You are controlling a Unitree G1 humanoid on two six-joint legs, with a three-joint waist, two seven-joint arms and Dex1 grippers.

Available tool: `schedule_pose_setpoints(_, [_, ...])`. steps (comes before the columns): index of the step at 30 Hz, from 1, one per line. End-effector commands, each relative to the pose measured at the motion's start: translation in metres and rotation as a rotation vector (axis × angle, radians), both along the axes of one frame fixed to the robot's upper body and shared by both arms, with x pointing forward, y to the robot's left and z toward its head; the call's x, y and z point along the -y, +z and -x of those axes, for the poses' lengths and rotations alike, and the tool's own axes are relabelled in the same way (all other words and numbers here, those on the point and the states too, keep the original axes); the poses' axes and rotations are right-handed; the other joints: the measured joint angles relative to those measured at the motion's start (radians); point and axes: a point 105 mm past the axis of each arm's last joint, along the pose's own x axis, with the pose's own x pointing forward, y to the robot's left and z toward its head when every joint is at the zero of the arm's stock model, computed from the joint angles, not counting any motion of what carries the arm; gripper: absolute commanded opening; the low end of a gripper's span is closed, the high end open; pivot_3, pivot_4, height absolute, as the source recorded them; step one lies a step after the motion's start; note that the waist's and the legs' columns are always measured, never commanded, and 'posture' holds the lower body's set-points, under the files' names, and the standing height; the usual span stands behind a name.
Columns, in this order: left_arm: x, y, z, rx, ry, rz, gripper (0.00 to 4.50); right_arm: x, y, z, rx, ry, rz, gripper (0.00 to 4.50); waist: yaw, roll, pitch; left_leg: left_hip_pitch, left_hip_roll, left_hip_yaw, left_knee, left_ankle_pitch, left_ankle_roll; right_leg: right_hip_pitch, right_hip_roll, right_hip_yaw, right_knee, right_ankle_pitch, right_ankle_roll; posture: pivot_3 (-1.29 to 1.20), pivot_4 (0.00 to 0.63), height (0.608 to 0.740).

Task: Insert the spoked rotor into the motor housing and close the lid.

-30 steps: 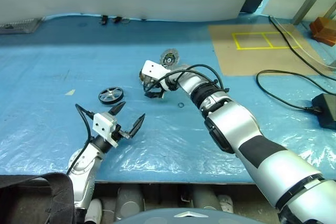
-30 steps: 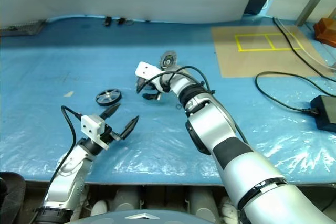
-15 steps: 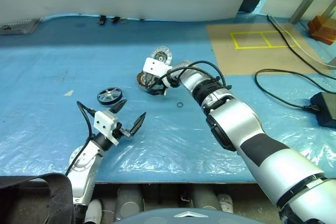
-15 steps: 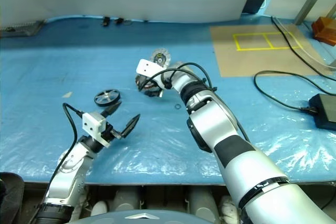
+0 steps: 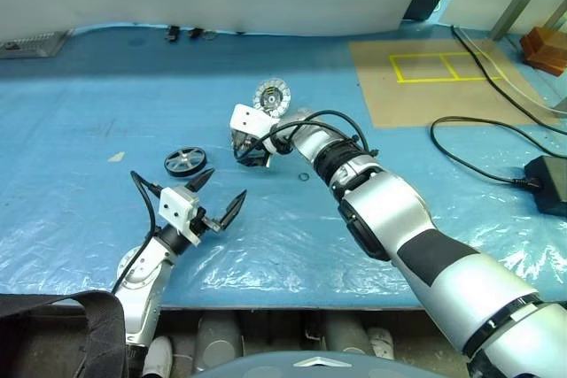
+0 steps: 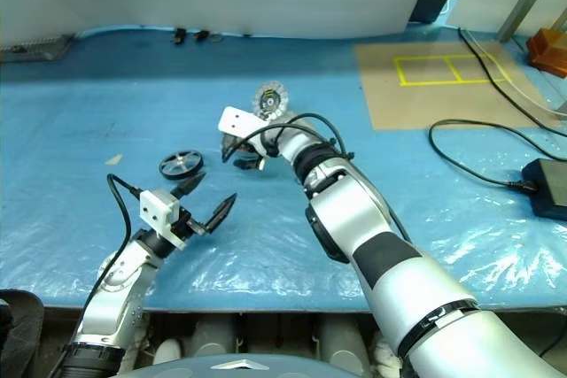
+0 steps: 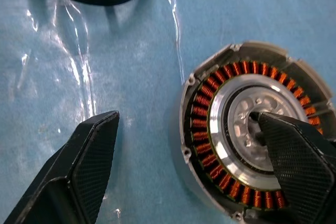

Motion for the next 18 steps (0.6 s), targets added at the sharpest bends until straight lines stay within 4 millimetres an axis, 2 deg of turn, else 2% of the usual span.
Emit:
schedule_pose_setpoints(1, [-0.0023, 0.0070, 0.0010, 0.028, -0.002, -0.011, 4.48, 0.0021, -0.0094, 0.0032, -0.030, -0.003, 0.029, 4.50, 0.000, 0.000, 0.000, 0.000, 0.000, 0.000, 0.000, 0.000, 0.000, 0.000, 0.000, 0.000, 0.000, 0.000, 0.000, 0.00, 0.150, 0.740])
schedule_pose_setpoints(5, [-0.0021, 0.0071, 0.0002, 0.028, -0.004, -0.012, 4.48, 0.0055, -0.0175, 0.0053, -0.059, -0.017, 0.036, 4.50, 0.000, 0.000, 0.000, 0.001, 0.000, 0.000, 0.001, 0.000, 0.000, 0.000, 0.000, 0.000, 0.001, 0.000, 0.000, 0.00, 0.150, 0.740])
schedule_pose_setpoints(9, [-0.0010, 0.0073, -0.0002, 0.029, -0.009, -0.014, 4.50, 0.0059, -0.0177, 0.0046, -0.063, -0.032, 0.021, 3.57, 0.001, 0.000, 0.000, 0.001, 0.000, 0.000, 0.001, 0.000, 0.000, 0.001, 0.000, 0.000, 0.001, 0.000, 0.000, 0.00, 0.150, 0.740])
schedule_pose_setpoints(14, [-0.0022, 0.0066, 0.0011, 0.026, -0.006, -0.016, 4.50, 0.0055, -0.0143, 0.0040, -0.056, -0.020, 0.029, 1.92, 0.000, 0.001, -0.001, 0.001, 0.000, 0.000, 0.001, 0.000, 0.000, 0.001, 0.000, 0.000, 0.001, 0.000, 0.000, 0.00, 0.150, 0.740])
schedule_pose_setpoints(18, [-0.0018, 0.0069, 0.0008, 0.026, -0.006, -0.015, 4.50, 0.0077, -0.0156, 0.0058, -0.049, 0.024, 0.080, 1.87, 0.000, 0.001, -0.001, 0.002, 0.000, 0.000, 0.002, 0.000, 0.000, 0.002, 0.000, 0.001, 0.002, 0.000, 0.000, 0.00, 0.150, 0.740])
